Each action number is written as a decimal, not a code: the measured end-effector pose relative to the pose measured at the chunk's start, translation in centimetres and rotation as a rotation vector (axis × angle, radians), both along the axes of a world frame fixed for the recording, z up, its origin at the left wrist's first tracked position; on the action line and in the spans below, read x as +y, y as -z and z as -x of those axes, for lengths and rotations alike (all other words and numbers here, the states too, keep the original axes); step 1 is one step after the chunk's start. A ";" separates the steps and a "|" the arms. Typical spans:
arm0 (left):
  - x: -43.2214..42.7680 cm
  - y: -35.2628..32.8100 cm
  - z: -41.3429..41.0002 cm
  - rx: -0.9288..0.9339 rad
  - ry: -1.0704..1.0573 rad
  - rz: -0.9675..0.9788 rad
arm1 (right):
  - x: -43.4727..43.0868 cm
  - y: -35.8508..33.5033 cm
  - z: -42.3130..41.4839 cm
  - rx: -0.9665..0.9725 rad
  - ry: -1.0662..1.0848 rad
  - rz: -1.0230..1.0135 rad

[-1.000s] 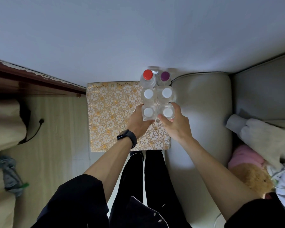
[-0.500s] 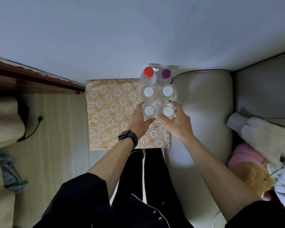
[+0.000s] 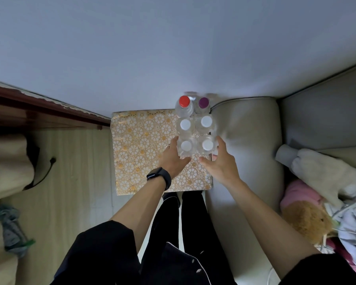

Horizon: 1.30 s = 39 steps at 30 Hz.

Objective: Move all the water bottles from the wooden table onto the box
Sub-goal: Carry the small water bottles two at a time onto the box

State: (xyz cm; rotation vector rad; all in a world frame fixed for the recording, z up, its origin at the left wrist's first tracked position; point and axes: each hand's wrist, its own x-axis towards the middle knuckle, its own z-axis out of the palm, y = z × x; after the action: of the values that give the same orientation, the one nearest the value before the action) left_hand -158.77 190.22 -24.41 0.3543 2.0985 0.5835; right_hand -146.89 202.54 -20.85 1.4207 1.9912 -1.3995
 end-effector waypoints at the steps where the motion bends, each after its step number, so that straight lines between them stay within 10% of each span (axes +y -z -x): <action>1: -0.2 -0.7 0.1 0.009 0.021 0.010 | -0.1 -0.9 -0.3 -0.013 -0.022 -0.008; 19: -9.3 -24.2 7.2 0.379 0.104 -0.126 | -6.0 -24.0 4.9 0.336 -0.415 -0.449; 30: -25.4 -35.3 8.5 0.842 -0.452 -0.055 | -14.8 -33.6 16.0 0.838 -0.823 -0.535; 39: -42.9 -37.5 -9.5 0.870 -0.991 0.273 | -31.9 -35.3 15.3 1.127 -1.326 -0.319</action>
State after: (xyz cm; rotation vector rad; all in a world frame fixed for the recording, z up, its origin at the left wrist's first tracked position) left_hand -149.24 147.29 13.05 -0.7925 3.1167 0.7485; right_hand -162.20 170.69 14.49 -0.9855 2.8062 -1.1672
